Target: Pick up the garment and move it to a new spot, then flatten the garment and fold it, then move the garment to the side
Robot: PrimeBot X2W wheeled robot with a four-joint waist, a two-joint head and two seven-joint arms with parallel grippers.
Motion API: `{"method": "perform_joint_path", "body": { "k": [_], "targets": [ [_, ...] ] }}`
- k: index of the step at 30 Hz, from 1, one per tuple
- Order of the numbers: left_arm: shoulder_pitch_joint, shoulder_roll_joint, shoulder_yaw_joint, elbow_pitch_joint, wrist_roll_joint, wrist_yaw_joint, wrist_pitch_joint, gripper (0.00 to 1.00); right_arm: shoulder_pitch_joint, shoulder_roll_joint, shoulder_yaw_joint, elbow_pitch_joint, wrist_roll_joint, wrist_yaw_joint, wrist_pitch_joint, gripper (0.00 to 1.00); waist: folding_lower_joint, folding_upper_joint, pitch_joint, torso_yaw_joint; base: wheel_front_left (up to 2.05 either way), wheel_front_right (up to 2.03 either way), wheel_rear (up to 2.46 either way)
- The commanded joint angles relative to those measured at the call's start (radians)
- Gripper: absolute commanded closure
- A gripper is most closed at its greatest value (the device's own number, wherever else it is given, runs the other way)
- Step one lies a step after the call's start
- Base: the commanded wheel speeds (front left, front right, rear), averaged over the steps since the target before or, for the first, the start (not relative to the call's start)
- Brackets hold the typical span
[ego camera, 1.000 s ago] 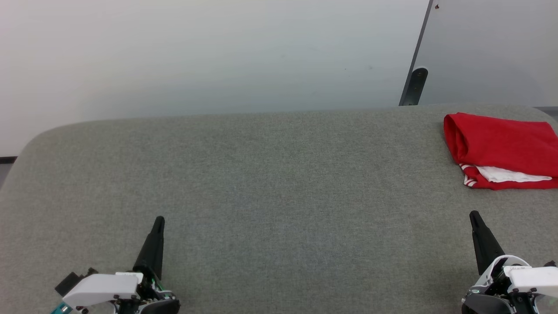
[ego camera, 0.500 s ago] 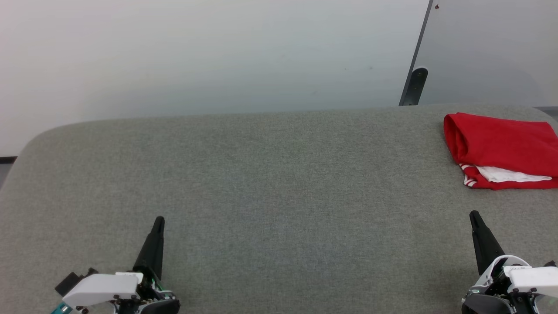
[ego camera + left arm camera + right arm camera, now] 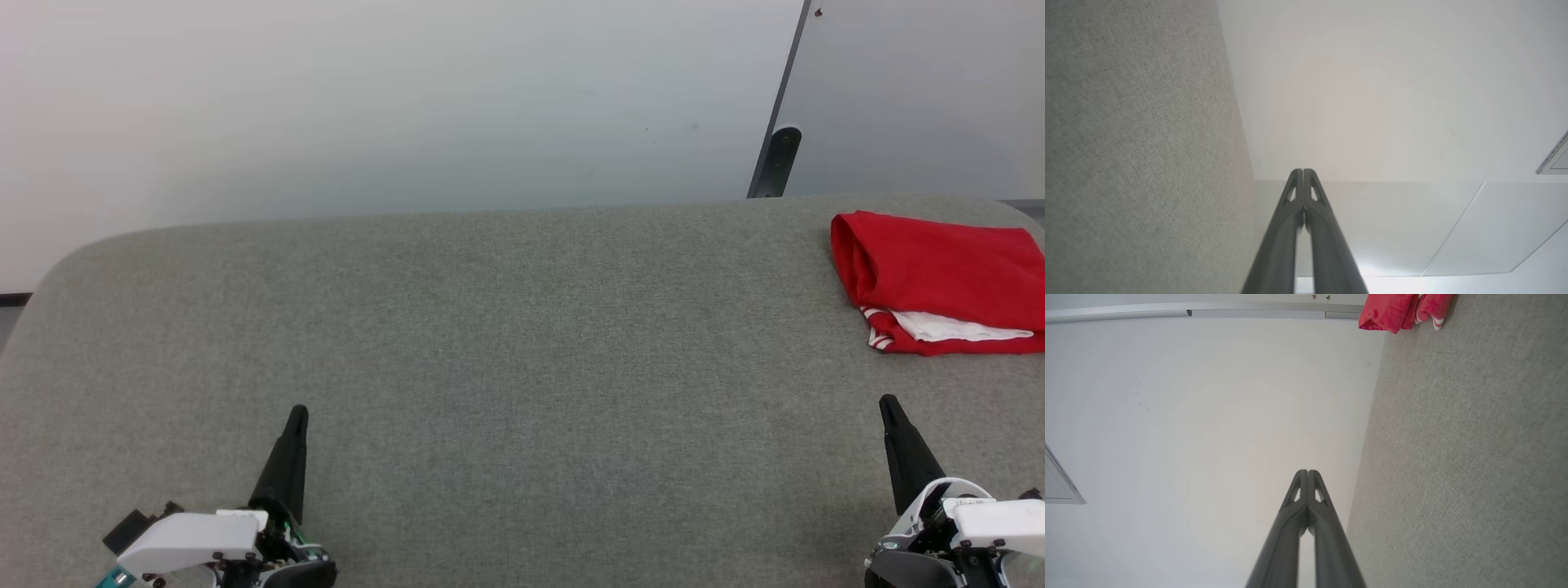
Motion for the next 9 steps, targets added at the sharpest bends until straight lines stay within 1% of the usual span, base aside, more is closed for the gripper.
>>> {"method": "perform_joint_path", "body": {
  "k": [1, 9],
  "targets": [
    [-0.009, 0.000, 0.003, 0.001, -0.004, -0.003, 0.003, 1.00, -0.002, 0.004, 0.001, -0.002, 0.005, 0.001, 0.002, 1.00, 0.0000, -0.0001, 0.000, 0.000, 0.00, 0.00, 0.00],
    [-0.009, 0.000, 0.002, 0.001, -0.004, -0.003, 0.003, 1.00, -0.002, 0.004, 0.001, -0.002, 0.005, 0.001, 0.002, 1.00, 0.0000, -0.0001, 0.000, 0.000, 0.00, 0.00, 0.00]
  ]
}}
